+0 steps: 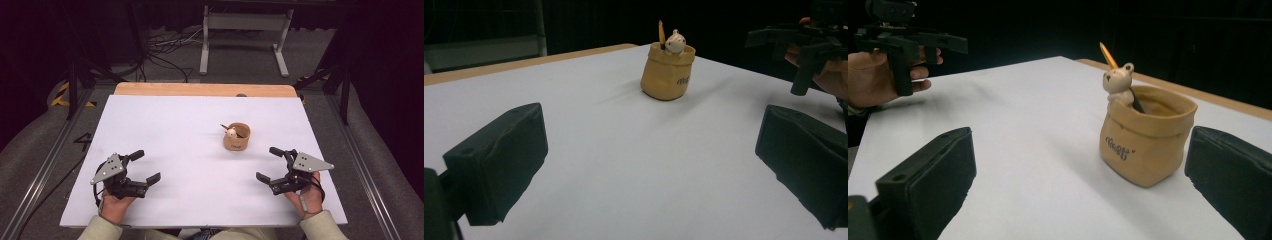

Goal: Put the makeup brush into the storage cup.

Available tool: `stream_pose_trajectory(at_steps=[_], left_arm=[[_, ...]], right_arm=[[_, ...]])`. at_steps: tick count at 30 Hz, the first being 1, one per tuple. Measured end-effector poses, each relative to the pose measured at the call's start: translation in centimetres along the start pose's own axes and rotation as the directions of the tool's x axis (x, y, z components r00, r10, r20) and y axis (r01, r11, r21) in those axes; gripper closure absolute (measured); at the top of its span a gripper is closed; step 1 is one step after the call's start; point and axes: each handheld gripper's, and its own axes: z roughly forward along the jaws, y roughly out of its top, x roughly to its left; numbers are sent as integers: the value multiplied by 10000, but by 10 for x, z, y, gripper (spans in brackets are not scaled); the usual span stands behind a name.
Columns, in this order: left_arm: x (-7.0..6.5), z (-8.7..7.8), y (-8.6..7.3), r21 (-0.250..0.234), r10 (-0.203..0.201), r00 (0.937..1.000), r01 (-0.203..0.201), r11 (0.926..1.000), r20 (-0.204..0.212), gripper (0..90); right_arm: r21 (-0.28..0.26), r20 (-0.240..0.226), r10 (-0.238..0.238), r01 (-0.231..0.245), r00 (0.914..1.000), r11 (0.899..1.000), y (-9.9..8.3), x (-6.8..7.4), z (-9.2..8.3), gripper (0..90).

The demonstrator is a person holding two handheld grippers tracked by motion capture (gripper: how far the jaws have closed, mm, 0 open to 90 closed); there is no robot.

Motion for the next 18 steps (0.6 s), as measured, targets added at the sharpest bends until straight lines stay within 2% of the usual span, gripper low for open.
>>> stream_pose_trajectory(at_steps=[3, 9, 15, 18], left_arm=[[0, 1, -1, 34, -38, 10000, 38, 10000, -54, 11], [2, 1, -1, 1, -72, 9998, 72, 10000, -178, 11], [3, 1, -2, 101, -41, 9997, 44, 9999, -241, 10], [3, 1, -2, 32, -148, 9996, 149, 9999, -230, 11]], right_arm=[[287, 4, 140, -141, 9999, 9995, -4, 0, 2, 0], [491, 133, 388, -394, 9992, 9980, -9, -3, 5, 0], [644, 170, 332, -342, 9993, 9973, -9, -2, 7, 0], [639, 171, 281, -292, 9995, 9975, -8, -1, 7, 0]])
